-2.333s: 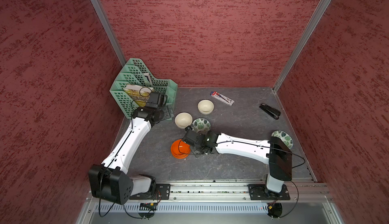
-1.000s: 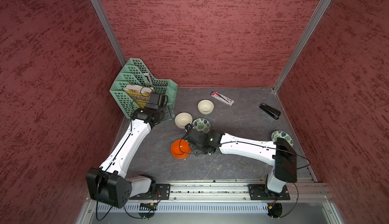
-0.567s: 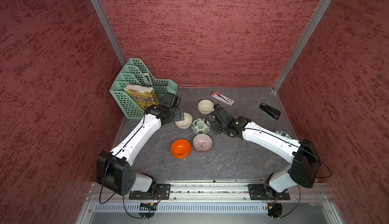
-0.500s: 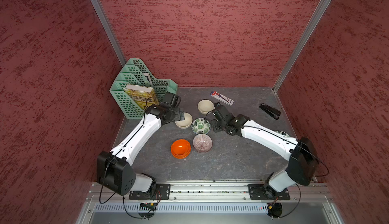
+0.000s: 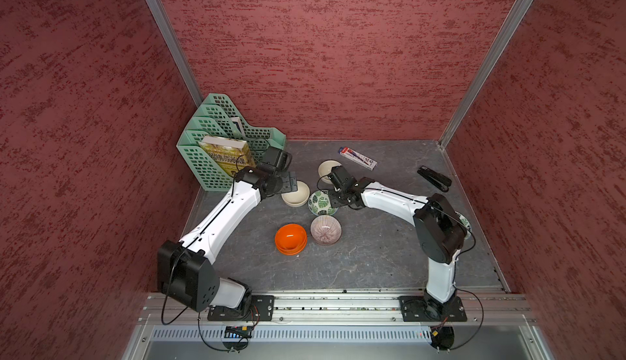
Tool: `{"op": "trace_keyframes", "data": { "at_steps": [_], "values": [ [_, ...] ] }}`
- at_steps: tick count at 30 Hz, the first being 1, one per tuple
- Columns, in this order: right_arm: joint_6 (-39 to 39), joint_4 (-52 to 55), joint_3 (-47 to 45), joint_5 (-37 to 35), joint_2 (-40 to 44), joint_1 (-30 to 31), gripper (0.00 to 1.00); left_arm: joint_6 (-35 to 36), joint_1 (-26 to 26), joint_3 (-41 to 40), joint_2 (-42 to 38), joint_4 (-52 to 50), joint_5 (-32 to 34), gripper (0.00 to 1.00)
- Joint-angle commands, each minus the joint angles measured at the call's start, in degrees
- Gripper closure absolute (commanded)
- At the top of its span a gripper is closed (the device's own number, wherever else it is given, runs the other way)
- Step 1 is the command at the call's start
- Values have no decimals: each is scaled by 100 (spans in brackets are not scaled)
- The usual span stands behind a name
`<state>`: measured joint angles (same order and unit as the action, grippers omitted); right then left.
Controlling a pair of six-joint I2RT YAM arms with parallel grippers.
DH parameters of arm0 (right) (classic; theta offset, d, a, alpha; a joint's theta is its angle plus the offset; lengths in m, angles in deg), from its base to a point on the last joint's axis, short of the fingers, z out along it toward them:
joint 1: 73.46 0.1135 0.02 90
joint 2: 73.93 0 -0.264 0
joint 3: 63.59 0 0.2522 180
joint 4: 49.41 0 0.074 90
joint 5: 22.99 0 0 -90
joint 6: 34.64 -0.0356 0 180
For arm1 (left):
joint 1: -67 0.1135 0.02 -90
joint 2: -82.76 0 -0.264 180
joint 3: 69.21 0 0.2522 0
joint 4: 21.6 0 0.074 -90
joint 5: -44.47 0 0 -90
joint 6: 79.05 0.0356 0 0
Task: Stack the bowls
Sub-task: Pick up the bowl from the center of the board.
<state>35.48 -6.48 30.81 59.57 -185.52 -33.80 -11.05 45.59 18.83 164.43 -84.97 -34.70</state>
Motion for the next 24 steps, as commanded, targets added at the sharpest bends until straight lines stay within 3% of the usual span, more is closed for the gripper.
{"op": "trace_keyframes", "data": {
  "at_steps": [1, 16, 24],
  "values": [
    [-28, -243, 205, 171, -139, -97, 48, 125, 42, 155, 14, 65, 80, 5],
    [-104, -444, 77, 389, -314, -213, 86, 163, 117, 191, 58, 96, 58, 5],
    [-180, -524, -542, 211, 253, -317, 93, 178, 154, 156, 60, 169, 10, 5]
  ]
}}
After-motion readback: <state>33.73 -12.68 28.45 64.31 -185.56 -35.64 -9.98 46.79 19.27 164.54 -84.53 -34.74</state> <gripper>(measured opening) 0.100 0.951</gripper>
